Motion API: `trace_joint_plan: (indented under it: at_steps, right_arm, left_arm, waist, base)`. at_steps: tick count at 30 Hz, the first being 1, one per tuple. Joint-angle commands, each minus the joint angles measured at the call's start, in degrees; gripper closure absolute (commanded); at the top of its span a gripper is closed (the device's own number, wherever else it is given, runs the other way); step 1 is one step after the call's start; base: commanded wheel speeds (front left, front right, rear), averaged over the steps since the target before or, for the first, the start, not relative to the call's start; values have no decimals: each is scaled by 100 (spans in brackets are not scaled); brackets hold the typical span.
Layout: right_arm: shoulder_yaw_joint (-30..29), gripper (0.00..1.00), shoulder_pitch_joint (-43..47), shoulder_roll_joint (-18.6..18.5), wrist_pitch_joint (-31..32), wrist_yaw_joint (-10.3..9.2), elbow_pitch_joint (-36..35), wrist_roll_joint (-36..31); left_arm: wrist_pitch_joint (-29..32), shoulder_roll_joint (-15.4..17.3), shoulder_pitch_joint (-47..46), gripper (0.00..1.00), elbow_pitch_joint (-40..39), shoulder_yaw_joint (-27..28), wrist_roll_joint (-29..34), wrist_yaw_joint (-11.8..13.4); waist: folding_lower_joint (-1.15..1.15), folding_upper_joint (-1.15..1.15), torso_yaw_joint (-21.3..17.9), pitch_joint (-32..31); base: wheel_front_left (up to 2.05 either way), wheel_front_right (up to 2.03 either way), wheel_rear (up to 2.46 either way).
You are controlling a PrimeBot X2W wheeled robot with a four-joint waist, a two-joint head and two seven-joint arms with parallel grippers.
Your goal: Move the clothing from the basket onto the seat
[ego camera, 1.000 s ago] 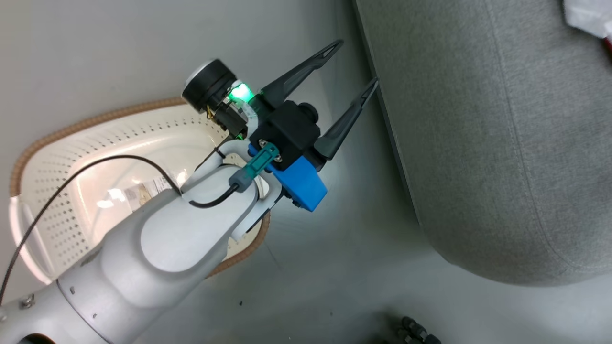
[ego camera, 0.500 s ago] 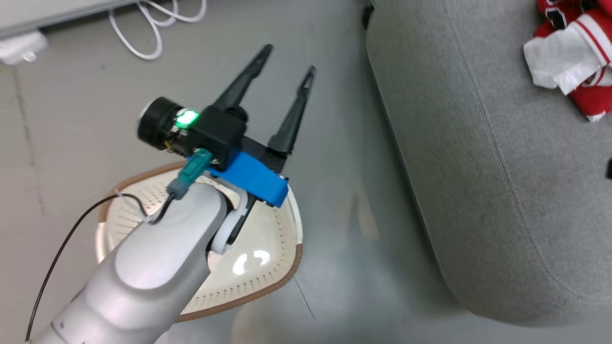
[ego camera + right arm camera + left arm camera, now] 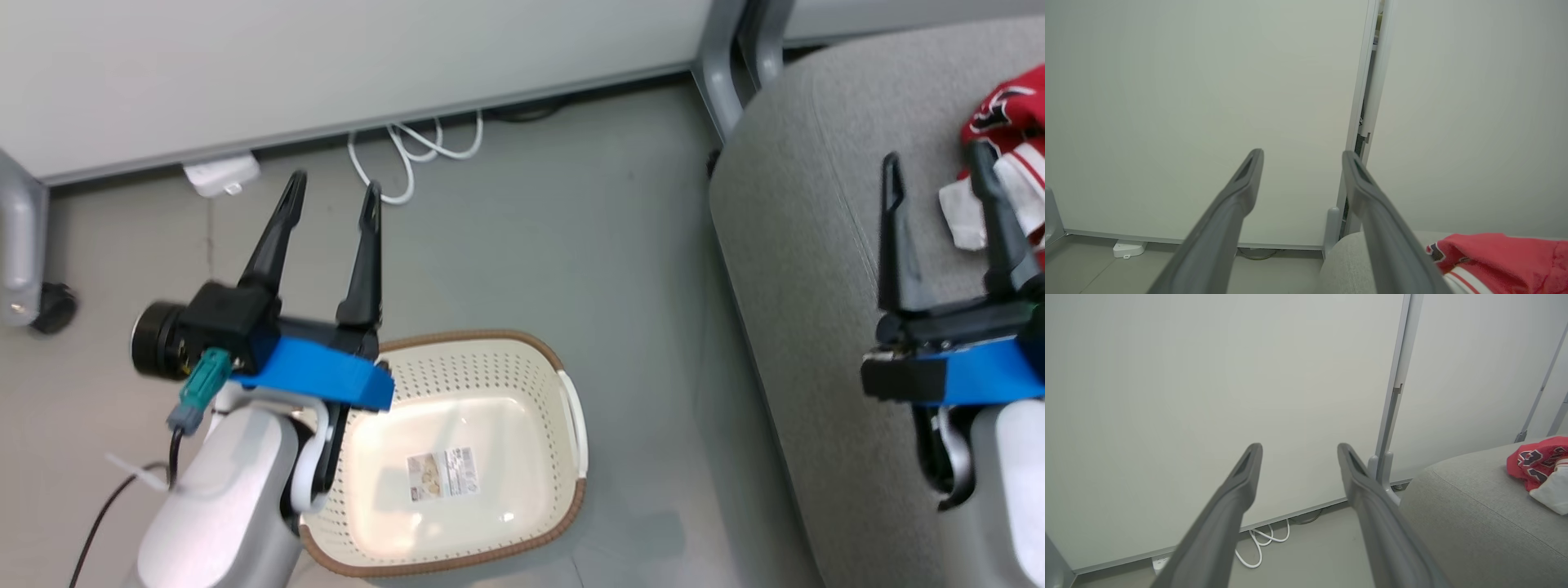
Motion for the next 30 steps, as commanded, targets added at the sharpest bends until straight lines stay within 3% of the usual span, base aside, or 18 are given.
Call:
trace_joint_plan:
  at_steps: [1,14,30]
  right_arm:
    - [90,0,226,60,-2,-6,36,17]
    - [314,0,1107,345,-2,-6,242,142]
    - [31,0,1941,691,-2,-6,474,214]
  left_arm:
    - [-15,-65,285,0,-42,230,126,-54]
    - [-16,-520,1654,0,-275,1405,831,-519]
    - [-16,-945,2637,0,-169,2161,1322,-1087]
  waist:
    - [1,0,253,-353]
    - [1,0,486,-1000]
    - [1,0,673,-1556]
  base:
    - [0,0,0]
    - [0,0,0]
    - [0,0,0]
